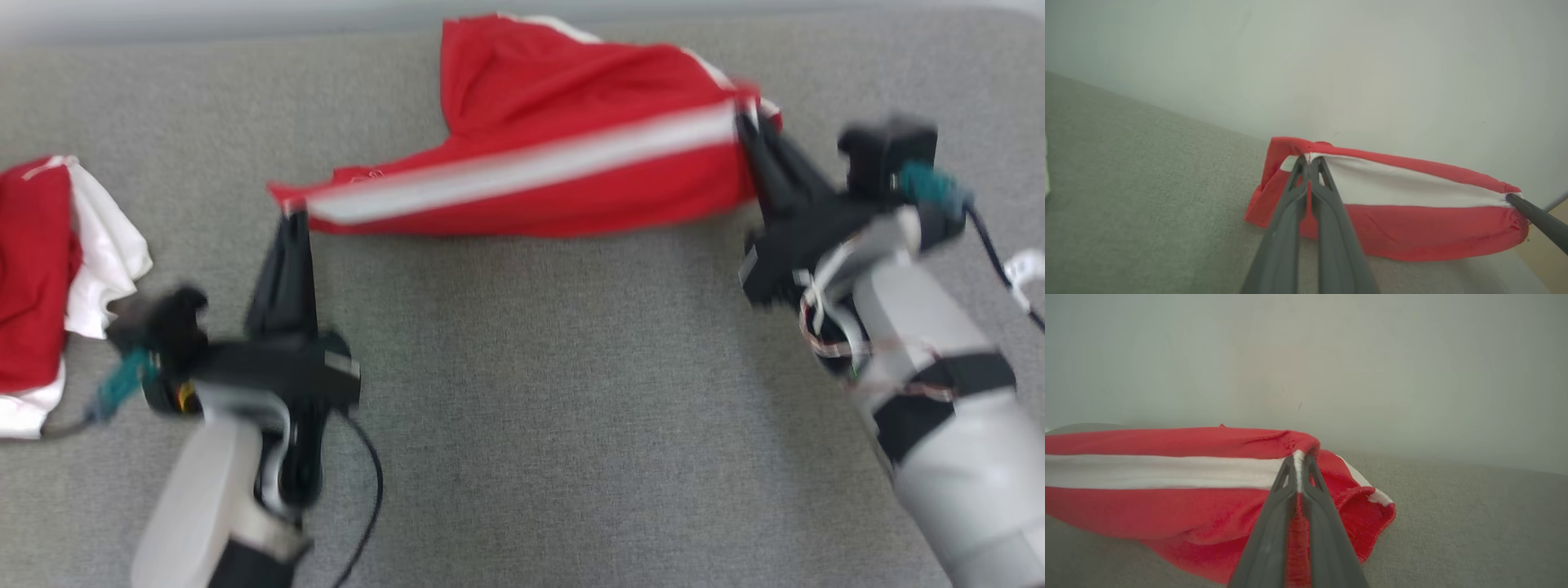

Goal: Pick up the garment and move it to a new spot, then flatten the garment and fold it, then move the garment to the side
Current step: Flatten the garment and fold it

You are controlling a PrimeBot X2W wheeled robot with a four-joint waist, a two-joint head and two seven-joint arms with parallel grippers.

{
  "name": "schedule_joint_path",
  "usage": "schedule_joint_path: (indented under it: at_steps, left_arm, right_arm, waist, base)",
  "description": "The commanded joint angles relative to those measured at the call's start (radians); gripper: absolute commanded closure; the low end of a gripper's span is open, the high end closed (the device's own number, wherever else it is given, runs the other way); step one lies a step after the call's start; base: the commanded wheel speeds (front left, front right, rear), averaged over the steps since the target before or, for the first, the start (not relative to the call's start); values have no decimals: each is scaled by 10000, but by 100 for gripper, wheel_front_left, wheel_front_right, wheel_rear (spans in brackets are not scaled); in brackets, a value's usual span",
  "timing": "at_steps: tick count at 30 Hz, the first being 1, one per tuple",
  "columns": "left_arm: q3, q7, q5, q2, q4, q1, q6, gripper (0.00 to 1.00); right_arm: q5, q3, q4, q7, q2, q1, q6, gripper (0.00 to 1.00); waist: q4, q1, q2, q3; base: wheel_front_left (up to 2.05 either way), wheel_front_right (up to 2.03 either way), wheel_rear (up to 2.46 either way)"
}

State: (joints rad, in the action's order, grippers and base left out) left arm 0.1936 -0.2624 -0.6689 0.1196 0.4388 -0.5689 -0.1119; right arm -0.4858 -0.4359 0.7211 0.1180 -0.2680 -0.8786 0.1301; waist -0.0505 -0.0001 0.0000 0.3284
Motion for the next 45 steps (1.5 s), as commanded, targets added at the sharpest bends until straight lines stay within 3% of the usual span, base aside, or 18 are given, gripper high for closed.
schedule_joint_path:
  at_steps: [1,8,13,22,31,37,45]
  left_arm:
    - [-19,3,-80,39,-40,175,-9,100]
    - [-332,507,-967,211,-963,2553,104,100]
    - [-359,846,-1284,192,-1431,3838,324,100]
    - [-169,1508,-1612,261,-2101,5589,695,100]
    - [-204,2953,-2004,922,-3580,7375,1400,100]
    - [-675,2413,-1810,1109,-4853,7318,1566,100]
    - [-110,2294,-525,1172,-4474,4834,1798,100]
  right_arm:
    - [-92,-20,-45,-40,-59,194,14,100]
    - [-837,-348,-952,-1457,-701,2168,-3,100]
    - [-978,513,-1690,-2541,-900,3564,-10,100]
    - [268,2818,-4125,-5029,-571,6176,-24,100]
    - [1169,4666,-7091,-7278,598,8963,-36,100]
    - [1093,5224,-8656,-7298,1466,9694,-46,100]
    - [605,4868,-8788,-6576,1922,8942,-11,100]
  waist:
    - [57,1,0,-376]
    - [77,1,0,-1191]
    - [189,1,0,-1638]
    - [-1,1,0,-2043]
    - [-17,1,0,-1876]
    - [-66,1,0,-1728]
    - [-404,1,0,-1427]
  base:
    - [0,0,0]
    - [0,0,0]
    - [0,0,0]
    - [0,0,0]
    - [0,0,0]
    - [0,0,0]
    - [0,0,0]
